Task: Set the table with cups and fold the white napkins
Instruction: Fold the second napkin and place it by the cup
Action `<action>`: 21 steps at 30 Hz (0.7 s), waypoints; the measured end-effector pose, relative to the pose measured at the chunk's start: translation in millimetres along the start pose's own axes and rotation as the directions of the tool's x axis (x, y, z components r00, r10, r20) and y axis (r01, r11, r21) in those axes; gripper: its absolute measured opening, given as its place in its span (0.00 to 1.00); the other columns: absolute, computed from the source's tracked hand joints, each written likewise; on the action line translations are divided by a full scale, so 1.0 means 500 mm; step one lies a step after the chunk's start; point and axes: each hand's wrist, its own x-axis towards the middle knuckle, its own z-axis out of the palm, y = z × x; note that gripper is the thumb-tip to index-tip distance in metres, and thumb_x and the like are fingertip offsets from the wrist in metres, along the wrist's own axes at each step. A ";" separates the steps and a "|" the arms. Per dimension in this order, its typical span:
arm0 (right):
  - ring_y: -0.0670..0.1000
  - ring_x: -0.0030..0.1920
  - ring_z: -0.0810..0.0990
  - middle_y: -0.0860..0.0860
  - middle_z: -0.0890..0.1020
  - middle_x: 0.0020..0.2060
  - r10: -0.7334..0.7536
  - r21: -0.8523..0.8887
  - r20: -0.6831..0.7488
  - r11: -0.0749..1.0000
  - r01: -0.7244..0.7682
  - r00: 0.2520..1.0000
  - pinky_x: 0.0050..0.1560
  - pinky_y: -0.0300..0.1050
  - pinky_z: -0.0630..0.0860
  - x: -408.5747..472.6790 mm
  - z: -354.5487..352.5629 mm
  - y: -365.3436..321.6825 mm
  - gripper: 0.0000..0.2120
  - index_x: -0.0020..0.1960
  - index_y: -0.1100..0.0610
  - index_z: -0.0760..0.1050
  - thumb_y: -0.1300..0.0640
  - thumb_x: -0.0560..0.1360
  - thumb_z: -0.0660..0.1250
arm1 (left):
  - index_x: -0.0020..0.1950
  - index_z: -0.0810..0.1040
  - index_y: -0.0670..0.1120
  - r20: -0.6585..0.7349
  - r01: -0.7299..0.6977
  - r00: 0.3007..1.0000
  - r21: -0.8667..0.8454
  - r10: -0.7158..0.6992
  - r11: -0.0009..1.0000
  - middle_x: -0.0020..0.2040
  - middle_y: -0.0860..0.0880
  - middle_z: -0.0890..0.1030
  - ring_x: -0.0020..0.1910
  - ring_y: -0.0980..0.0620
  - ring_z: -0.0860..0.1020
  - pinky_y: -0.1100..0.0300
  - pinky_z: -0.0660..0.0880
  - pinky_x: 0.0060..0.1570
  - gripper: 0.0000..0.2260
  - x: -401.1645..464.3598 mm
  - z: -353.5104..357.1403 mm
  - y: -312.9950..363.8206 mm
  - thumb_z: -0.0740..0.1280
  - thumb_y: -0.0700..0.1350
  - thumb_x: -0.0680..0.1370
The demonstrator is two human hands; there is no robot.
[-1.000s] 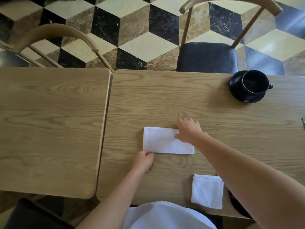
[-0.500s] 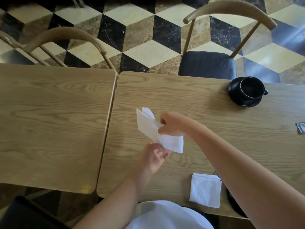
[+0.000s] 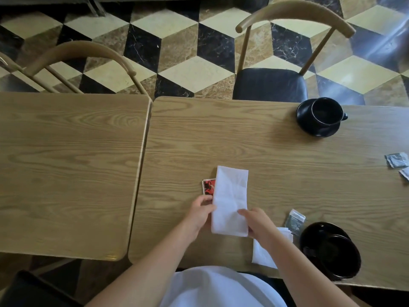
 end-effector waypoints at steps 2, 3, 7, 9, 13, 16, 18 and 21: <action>0.59 0.50 0.85 0.61 0.83 0.49 0.069 0.027 0.029 0.997 -0.070 0.997 0.54 0.59 0.82 0.003 -0.004 0.023 0.12 0.59 0.67 0.75 0.60 0.78 0.67 | 0.66 0.74 0.49 -0.026 0.091 0.996 0.028 -0.091 0.995 0.56 0.43 0.83 0.47 0.46 0.82 0.58 0.74 0.37 0.16 0.003 0.004 -0.032 0.66 0.39 0.78; 0.60 0.52 0.85 0.61 0.83 0.51 0.072 0.027 0.032 0.997 -0.073 0.997 0.54 0.58 0.82 0.005 -0.004 0.027 0.13 0.59 0.67 0.75 0.61 0.78 0.66 | 0.66 0.73 0.51 -0.031 0.117 0.993 0.024 -0.116 0.993 0.55 0.44 0.84 0.46 0.46 0.83 0.59 0.75 0.34 0.17 0.001 0.005 -0.038 0.66 0.39 0.78; 0.57 0.48 0.84 0.61 0.83 0.52 0.067 0.025 0.023 0.997 -0.068 0.997 0.36 0.45 0.82 0.007 -0.008 0.017 0.13 0.60 0.66 0.74 0.61 0.78 0.67 | 0.65 0.72 0.56 -0.042 0.107 0.994 0.067 -0.105 0.992 0.53 0.47 0.82 0.47 0.47 0.83 0.59 0.77 0.31 0.19 0.000 0.007 -0.035 0.65 0.39 0.77; 0.53 0.40 0.83 0.57 0.82 0.44 0.067 0.002 0.019 0.998 -0.067 0.998 0.30 0.41 0.80 0.006 -0.013 0.004 0.14 0.60 0.65 0.75 0.60 0.77 0.68 | 0.66 0.71 0.55 -0.049 0.075 0.996 0.077 -0.071 0.994 0.53 0.49 0.81 0.48 0.49 0.81 0.58 0.76 0.35 0.20 0.003 0.008 -0.023 0.65 0.39 0.76; 0.56 0.35 0.87 0.58 0.81 0.43 0.091 0.092 0.057 0.991 -0.096 0.994 0.35 0.49 0.84 0.009 -0.029 -0.031 0.15 0.59 0.64 0.73 0.57 0.76 0.69 | 0.66 0.72 0.48 -0.071 0.067 0.996 0.115 -0.060 0.991 0.58 0.47 0.80 0.54 0.49 0.78 0.55 0.74 0.48 0.19 0.022 0.009 0.021 0.67 0.44 0.75; 0.58 0.36 0.88 0.62 0.87 0.37 0.054 0.167 0.100 0.983 -0.071 0.993 0.36 0.51 0.83 0.011 -0.040 -0.067 0.14 0.55 0.63 0.76 0.52 0.78 0.67 | 0.56 0.77 0.45 -0.003 0.118 0.993 0.013 -0.118 0.993 0.48 0.41 0.85 0.40 0.44 0.84 0.60 0.75 0.31 0.09 0.024 0.012 0.071 0.63 0.43 0.77; 0.58 0.35 0.87 0.61 0.87 0.38 0.026 0.234 0.123 0.971 -0.054 0.992 0.34 0.49 0.82 0.017 -0.045 -0.097 0.19 0.55 0.62 0.76 0.45 0.80 0.64 | 0.51 0.79 0.45 0.042 0.138 0.990 -0.043 -0.136 0.989 0.41 0.41 0.86 0.34 0.42 0.86 0.61 0.75 0.25 0.08 0.022 0.014 0.104 0.61 0.44 0.78; 0.57 0.40 0.88 0.60 0.86 0.48 -0.092 0.234 0.161 0.971 0.052 0.983 0.36 0.47 0.83 0.036 -0.048 -0.150 0.24 0.63 0.60 0.73 0.40 0.81 0.60 | 0.61 0.75 0.41 0.016 0.123 0.992 -0.188 -0.122 0.974 0.49 0.38 0.85 0.36 0.43 0.86 0.57 0.80 0.28 0.13 0.033 0.024 0.145 0.60 0.47 0.82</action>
